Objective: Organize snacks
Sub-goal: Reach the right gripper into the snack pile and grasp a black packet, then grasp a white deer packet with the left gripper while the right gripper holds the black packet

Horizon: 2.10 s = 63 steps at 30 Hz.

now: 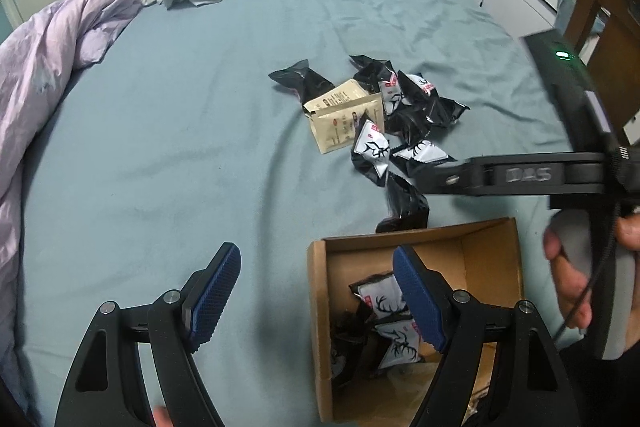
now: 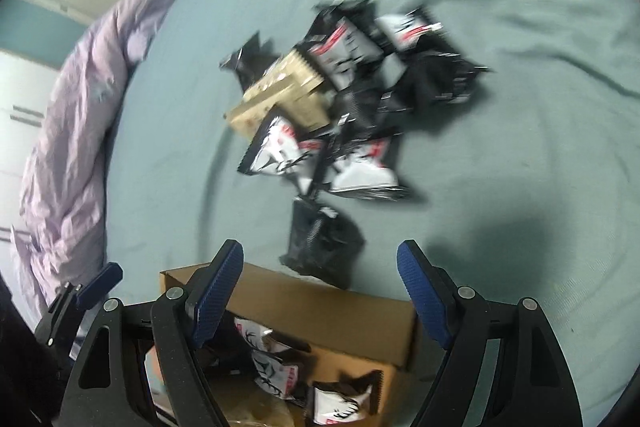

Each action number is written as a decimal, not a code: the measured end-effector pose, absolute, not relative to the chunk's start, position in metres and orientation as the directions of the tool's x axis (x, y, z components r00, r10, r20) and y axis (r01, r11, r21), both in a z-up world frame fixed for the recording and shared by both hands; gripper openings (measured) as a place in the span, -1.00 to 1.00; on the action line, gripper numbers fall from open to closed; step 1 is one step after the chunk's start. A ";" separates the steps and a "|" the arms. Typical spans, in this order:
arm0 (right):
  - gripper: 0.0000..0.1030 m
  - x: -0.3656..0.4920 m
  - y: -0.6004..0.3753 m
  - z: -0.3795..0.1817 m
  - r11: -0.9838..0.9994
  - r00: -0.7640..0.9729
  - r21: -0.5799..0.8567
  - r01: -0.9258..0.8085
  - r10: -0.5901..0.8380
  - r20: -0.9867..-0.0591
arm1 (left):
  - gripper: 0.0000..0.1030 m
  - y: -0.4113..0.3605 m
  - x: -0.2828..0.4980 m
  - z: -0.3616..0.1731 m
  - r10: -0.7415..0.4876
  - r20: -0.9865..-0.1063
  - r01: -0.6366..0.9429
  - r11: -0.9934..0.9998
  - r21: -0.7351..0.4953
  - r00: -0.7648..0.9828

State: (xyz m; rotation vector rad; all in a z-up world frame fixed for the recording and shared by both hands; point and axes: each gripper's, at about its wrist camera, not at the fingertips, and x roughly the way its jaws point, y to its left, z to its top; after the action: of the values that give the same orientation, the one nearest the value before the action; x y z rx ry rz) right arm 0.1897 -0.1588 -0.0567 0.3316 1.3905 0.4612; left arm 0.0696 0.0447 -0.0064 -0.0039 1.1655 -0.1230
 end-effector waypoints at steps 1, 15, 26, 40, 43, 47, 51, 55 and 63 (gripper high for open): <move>0.53 0.193 -0.152 -0.061 0.874 0.085 0.471 -0.120 0.482 -0.872 | 0.54 0.045 0.071 -0.007 -0.100 -0.917 0.091 0.993 -0.070 0.385; -0.33 0.212 -0.140 -0.092 0.898 0.000 0.437 -0.050 0.438 -0.899 | 0.54 0.045 0.077 -0.017 -0.064 -0.924 0.077 0.996 -0.037 0.376; -0.33 0.139 -0.217 -0.001 0.848 0.349 0.528 -0.043 0.509 -0.787 | 0.54 0.041 0.074 -0.018 -0.043 -0.909 0.091 0.996 -0.005 0.415; -0.33 0.002 -0.298 -0.002 0.815 0.533 0.575 0.074 0.455 -0.713 | 0.55 -0.020 0.167 -0.049 -0.056 -0.948 0.162 0.987 -0.004 0.313; -0.33 0.002 -0.296 -0.005 0.823 0.515 0.563 0.083 0.448 -0.731 | 0.55 -0.028 0.186 -0.067 -0.057 -0.965 0.132 0.991 -0.023 0.257; -0.33 0.016 -0.287 -0.003 0.836 0.527 0.544 0.072 0.431 -0.733 | 0.54 -0.037 0.201 -0.087 -0.032 -0.977 0.110 0.994 -0.009 0.209; -0.33 0.020 -0.277 -0.009 0.857 0.514 0.511 0.061 0.412 -0.752 | 0.31 -0.035 0.210 -0.106 -0.080 -0.985 0.066 0.995 -0.071 0.156; -0.33 0.023 -0.274 -0.010 0.865 0.510 0.497 0.069 0.397 -0.763 | -0.29 -0.034 0.207 -0.106 -0.072 -0.982 0.054 0.997 -0.064 0.175; -0.33 0.027 -0.265 -0.011 0.880 0.523 0.469 0.068 0.369 -0.768 | -0.47 -0.025 0.177 -0.077 -0.084 -0.961 0.045 0.996 -0.075 0.262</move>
State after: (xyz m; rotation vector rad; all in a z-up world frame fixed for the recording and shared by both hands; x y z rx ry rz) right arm 0.0267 -0.2651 -0.0109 0.4808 1.0146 0.1890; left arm 0.1773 -0.0247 -0.0768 -0.0348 1.3033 -0.0877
